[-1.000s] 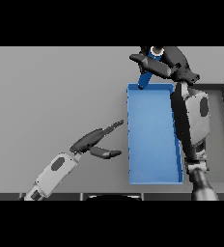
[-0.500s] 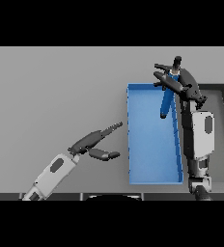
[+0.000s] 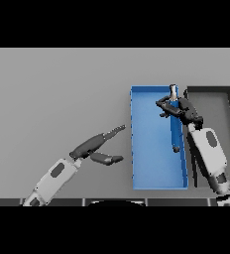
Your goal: Pick up the blue pipe and place it into the blue bin.
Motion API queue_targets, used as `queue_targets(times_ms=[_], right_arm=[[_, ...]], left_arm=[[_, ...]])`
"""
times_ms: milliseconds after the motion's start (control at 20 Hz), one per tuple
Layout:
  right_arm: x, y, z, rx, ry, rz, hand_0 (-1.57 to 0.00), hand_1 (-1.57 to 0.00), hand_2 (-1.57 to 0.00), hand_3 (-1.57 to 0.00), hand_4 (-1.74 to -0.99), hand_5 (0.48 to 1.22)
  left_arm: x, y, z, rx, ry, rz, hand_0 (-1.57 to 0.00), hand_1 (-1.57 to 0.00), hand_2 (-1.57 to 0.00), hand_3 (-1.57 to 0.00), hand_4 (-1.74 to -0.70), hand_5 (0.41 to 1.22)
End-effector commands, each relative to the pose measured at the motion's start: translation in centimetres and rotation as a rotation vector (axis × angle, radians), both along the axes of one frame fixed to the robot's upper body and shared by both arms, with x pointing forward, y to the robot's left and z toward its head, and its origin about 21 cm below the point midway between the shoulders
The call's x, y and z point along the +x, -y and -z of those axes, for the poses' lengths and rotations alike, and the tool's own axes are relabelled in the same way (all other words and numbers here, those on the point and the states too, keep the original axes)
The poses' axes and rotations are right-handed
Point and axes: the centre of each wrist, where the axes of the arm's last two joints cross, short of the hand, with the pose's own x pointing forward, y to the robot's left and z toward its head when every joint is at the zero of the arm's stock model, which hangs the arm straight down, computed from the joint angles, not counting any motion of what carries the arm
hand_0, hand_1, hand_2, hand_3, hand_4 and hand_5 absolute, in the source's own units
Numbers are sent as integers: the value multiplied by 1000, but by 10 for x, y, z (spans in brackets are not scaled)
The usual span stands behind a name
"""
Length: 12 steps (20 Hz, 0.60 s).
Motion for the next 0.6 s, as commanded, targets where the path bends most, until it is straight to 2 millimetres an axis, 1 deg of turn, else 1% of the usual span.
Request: queue_targets(times_ms=[0,50,100,150,200,250,300,350,400,500,550], right_arm=[[0,1,6,9,-54,38,-1465,-1382,-1333,-807,-1534,1190],[0,1,10,19,-104,45,-1172,-1106,-1066,-646,-1477,1178],[1,-1,12,38,-144,51,-937,-884,-853,-516,-1404,1159],[0,-3,13,31,-179,57,-749,-707,-682,-413,-1344,1172],[2,-5,6,31,-191,43,-599,-566,-545,-330,-1302,1182],[-1,-6,3,3,-192,-7,-479,-452,-436,-264,-1264,1139],[-6,-7,-1,-37,-174,-63,-383,-362,-349,-211,-1234,1091],[-10,-7,-1,-110,-162,-113,-306,-289,-279,-169,-1215,1044],[-12,-9,-6,-152,-150,-137,-246,-231,-223,-135,-1204,1002],[-13,-12,-8,-185,-140,-158,-157,-148,-142,-86,-1196,933],[-13,-12,-7,-197,-142,-164,-154,-118,-114,-68,-1192,907]], left_arm=[[1,4,0,9,-1,5,1,1,1,1,-829,474],[1,4,1,10,1,10,1,1,1,1,-830,476],[3,3,2,17,-4,4,1,1,1,1,-829,476],[0,4,2,11,-2,14,1,1,1,1,-828,476],[-1,5,1,-2,8,11,1,1,1,1,-828,476],[-3,3,2,3,12,8,1,1,1,1,-826,477],[-2,2,1,-3,12,2,1,1,1,1,-827,477],[-1,1,3,6,9,-1,1,1,1,1,-829,477],[-1,2,4,4,7,2,1,1,1,1,-829,477],[-1,2,0,-4,12,12,1,1,1,1,-831,473],[-3,2,1,-7,10,11,1,1,1,1,-831,472]])
